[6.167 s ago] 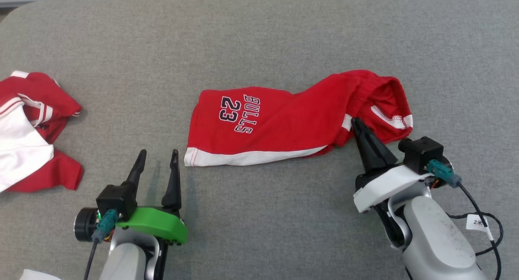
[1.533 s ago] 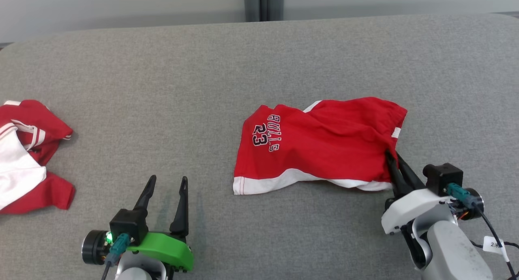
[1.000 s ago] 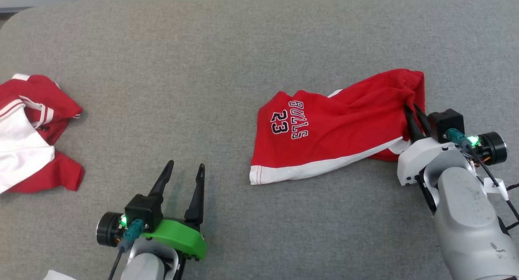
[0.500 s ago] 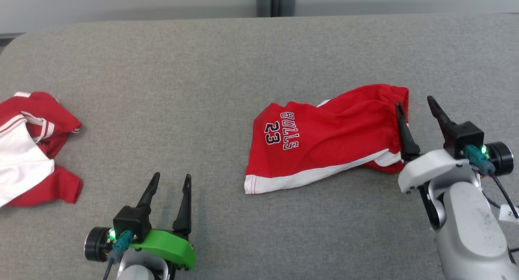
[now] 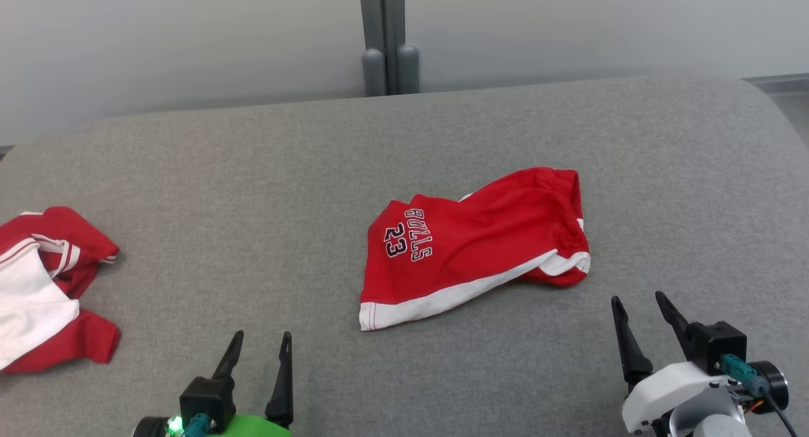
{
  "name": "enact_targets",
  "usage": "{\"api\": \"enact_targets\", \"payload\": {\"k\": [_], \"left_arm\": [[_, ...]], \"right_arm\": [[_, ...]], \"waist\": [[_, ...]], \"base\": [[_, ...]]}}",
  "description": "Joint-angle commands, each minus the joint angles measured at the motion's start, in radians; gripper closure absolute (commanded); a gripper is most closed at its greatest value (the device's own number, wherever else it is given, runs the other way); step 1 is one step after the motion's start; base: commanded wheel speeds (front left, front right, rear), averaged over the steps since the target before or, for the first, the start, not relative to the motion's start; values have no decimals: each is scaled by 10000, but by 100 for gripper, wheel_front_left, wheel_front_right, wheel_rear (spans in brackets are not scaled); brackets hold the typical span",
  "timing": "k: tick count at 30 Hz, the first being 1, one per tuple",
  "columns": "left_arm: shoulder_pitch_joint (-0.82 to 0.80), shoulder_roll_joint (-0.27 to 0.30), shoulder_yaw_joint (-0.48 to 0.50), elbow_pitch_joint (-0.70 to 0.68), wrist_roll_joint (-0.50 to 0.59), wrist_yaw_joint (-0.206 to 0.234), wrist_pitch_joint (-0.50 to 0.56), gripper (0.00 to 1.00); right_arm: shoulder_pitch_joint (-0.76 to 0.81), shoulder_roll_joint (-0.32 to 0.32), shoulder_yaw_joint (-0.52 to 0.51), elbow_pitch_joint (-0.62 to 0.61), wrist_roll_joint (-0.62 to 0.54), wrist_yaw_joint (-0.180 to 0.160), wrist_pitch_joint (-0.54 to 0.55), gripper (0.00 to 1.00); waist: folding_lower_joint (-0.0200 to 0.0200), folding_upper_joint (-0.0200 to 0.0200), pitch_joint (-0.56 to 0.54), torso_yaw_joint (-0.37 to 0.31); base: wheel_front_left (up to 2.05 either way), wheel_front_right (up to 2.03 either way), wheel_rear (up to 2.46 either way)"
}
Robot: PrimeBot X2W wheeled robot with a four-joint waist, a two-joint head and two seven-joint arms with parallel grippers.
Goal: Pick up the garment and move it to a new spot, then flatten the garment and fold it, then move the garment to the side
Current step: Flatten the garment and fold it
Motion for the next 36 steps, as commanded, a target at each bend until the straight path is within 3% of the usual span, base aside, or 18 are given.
{"api": "enact_targets", "payload": {"k": [1,13,30,36], "left_arm": [[224,22,-13,11,45,55,-8,0],[10,21,-429,102,-242,-38,-8,0],[-2038,78,-2655,1480,-1820,-297,-8,0],[-2271,268,-2857,1650,-2317,-294,2,0]], "right_arm": [[170,-36,17,30,96,-14,-15,0],[-71,-37,214,-43,291,-14,-15,0],[-1271,-37,740,-362,359,-14,-15,0],[-1371,-36,708,-453,322,-14,-15,0]], "waist": [[0,-1,-280,-178],[0,-1,74,-287],[0,-1,2021,-956],[0,-1,2219,-1042]], "base": [[0,0,0],[0,0,0],[0,0,0],[0,0,0]]}}
